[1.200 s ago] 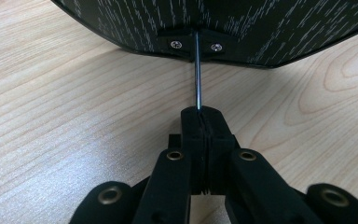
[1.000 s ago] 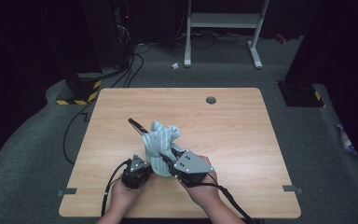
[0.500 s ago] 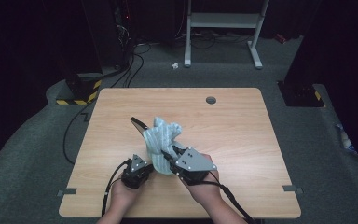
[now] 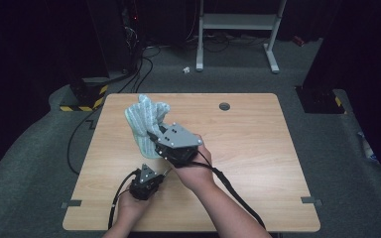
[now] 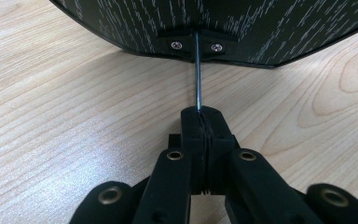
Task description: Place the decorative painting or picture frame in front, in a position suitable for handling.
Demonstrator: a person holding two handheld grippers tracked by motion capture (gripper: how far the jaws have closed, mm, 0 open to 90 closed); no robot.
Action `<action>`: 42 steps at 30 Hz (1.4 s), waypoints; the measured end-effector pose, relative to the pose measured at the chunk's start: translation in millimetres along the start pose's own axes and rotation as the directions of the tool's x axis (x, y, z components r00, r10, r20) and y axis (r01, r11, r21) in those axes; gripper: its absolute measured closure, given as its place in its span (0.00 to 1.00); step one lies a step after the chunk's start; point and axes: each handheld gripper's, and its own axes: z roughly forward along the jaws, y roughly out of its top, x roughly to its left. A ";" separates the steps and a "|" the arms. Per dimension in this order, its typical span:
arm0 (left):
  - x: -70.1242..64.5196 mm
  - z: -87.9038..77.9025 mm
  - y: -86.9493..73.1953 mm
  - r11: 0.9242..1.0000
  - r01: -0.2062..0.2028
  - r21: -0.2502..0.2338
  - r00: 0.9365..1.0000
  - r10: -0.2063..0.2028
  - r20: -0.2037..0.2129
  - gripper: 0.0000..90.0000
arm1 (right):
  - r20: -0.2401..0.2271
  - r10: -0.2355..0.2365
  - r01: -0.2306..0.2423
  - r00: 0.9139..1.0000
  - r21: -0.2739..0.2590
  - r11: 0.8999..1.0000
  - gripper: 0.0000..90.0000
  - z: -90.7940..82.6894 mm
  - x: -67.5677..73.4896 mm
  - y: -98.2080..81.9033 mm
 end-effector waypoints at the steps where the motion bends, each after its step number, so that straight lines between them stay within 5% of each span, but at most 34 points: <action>1: 0.1 0.0 0.0 1.000 0.001 0.000 1.000 -0.001 0.001 0.99 | -0.001 -0.009 0.009 1.000 0.012 1.000 0.81 2.5 -0.2 -1.2; 12: 1.0 0.1 0.0 1.000 0.009 -0.001 1.000 -0.009 0.012 0.99 | -0.003 -0.009 0.009 1.000 -0.023 1.000 0.82 -18.9 0.1 -20.0; 20: 1.0 0.4 0.1 1.000 0.015 -0.002 1.000 -0.015 0.007 0.99 | -0.005 0.017 -0.017 1.000 -0.039 0.999 0.82 -41.0 2.8 -55.5; 26: 4.0 0.7 0.4 1.000 0.031 0.000 0.999 -0.031 -0.006 0.99 | -0.006 0.074 -0.073 0.997 0.039 0.997 0.82 -53.0 3.9 -114.0; 30: 4.2 1.0 0.6 0.999 0.036 0.001 0.999 -0.036 -0.008 0.99 | 0.000 0.080 -0.080 0.997 0.071 0.994 0.82 -60.3 4.7 -131.8; 35: 5.1 0.8 0.8 0.999 0.038 0.002 0.999 -0.038 -0.017 0.99 | 0.020 0.118 -0.119 0.993 0.187 0.975 0.82 -59.4 5.0 -169.8; 40: 4.2 1.3 0.9 0.999 0.041 0.000 0.999 -0.041 -0.021 0.98 | 0.031 0.129 -0.133 0.991 0.197 0.971 0.82 -57.6 2.8 -170.2; 42: 5.0 1.2 1.0 0.999 0.039 0.001 0.999 -0.039 -0.024 0.98 | 0.035 0.110 -0.114 0.993 0.165 0.980 0.82 -58.9 4.2 -159.0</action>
